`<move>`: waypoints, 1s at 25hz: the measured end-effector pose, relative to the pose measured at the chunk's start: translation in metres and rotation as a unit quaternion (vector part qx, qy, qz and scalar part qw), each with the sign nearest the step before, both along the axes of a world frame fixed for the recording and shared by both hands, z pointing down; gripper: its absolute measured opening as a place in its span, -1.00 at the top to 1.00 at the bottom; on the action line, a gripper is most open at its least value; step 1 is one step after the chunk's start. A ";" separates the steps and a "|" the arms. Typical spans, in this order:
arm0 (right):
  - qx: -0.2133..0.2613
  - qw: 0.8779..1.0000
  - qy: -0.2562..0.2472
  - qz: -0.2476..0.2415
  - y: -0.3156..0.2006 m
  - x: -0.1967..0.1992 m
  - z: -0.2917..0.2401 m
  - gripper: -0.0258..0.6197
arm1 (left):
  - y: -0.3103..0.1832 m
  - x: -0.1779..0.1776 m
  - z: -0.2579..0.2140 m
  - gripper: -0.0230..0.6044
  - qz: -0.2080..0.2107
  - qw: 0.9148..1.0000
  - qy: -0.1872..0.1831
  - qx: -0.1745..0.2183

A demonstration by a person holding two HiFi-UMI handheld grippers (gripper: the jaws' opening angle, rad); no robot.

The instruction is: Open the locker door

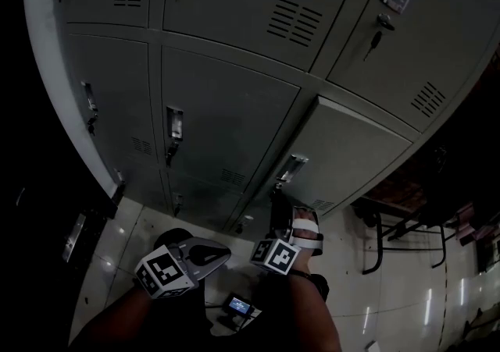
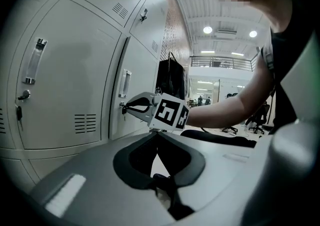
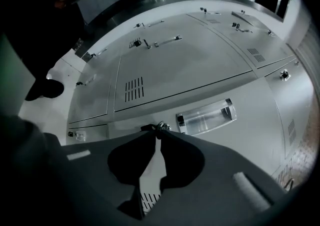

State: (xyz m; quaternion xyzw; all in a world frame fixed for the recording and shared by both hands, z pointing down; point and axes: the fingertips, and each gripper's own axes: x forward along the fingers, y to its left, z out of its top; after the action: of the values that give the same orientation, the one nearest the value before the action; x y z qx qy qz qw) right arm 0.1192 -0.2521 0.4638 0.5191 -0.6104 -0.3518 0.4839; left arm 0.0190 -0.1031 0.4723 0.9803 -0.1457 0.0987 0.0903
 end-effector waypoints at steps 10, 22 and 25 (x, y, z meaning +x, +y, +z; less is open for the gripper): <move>0.000 0.999 -0.005 -0.044 0.099 0.022 0.001 0.81 | 0.001 0.001 0.002 0.88 0.000 1.000 -0.008 0.003; -0.013 1.000 -0.006 0.024 0.182 0.103 0.004 0.80 | 0.003 0.008 0.005 0.89 0.006 1.000 -0.022 0.005; -0.011 0.999 0.006 0.036 0.190 0.120 0.004 0.80 | 0.003 0.010 0.006 0.89 0.006 1.000 -0.025 0.006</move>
State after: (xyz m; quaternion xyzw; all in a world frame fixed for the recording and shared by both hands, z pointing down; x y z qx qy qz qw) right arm 0.2390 -0.0626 0.4679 0.5331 -0.5923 -0.3311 0.5053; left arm 0.0294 -0.1003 0.4783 0.9789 -0.1423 0.1230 0.0798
